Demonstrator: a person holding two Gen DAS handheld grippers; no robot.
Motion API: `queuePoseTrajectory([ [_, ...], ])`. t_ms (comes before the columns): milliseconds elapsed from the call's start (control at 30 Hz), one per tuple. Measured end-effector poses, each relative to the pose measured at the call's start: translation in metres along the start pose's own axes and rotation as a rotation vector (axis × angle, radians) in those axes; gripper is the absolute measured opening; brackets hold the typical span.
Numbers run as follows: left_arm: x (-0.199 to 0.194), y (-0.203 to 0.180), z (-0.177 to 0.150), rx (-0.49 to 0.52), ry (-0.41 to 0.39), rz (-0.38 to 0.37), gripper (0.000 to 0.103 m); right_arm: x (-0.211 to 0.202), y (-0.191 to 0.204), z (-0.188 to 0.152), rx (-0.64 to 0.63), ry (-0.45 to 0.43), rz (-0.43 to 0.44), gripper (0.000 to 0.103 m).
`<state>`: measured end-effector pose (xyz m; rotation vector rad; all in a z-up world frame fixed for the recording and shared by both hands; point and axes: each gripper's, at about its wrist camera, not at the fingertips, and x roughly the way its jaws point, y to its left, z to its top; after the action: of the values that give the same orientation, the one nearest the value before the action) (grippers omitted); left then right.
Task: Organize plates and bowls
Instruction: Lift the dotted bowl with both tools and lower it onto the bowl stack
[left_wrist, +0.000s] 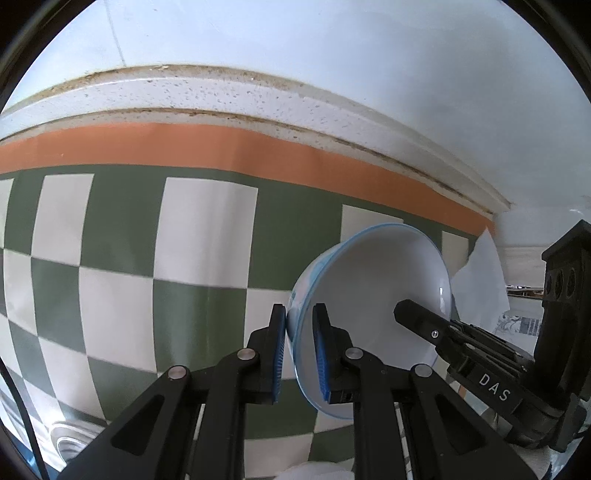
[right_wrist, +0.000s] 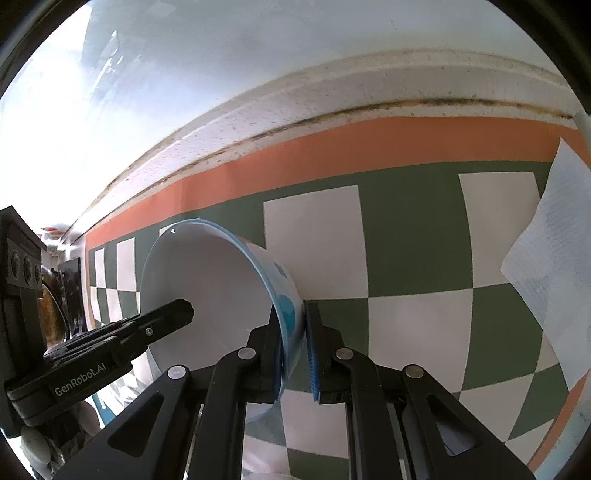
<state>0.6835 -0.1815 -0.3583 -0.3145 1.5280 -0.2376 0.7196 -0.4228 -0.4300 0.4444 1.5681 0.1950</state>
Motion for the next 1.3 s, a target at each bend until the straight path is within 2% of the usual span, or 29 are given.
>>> queuePoseTrajectory([
  [133, -0.016, -0.005, -0.016, 0.004, -0.013, -0.011, 0.013, -0.015, 0.005, -0.010, -0.006, -0.006, 0.011, 0.013],
  [300, -0.042, -0.011, -0.048, 0.032, -0.025, -0.015, 0.013, -0.040, 0.013, -0.038, -0.013, -0.021, 0.025, 0.013],
  [733, -0.078, -0.028, -0.153, 0.150, 0.000, -0.025, 0.013, -0.100, 0.015, -0.165, -0.023, -0.048, -0.006, 0.013],
  [967, -0.074, -0.024, -0.196, 0.176, 0.022, -0.015, 0.013, -0.101, 0.006, -0.229, 0.006, -0.033, 0.000, 0.013],
  [1133, -0.061, -0.018, -0.207, 0.170, 0.046, -0.007, 0.013, -0.088, -0.001, -0.245, 0.030, -0.016, 0.005, 0.013],
  [1300, -0.050, -0.017, -0.210, 0.171, 0.068, 0.011, 0.013, -0.075, -0.007, -0.247, 0.047, -0.001, 0.007, 0.013],
])
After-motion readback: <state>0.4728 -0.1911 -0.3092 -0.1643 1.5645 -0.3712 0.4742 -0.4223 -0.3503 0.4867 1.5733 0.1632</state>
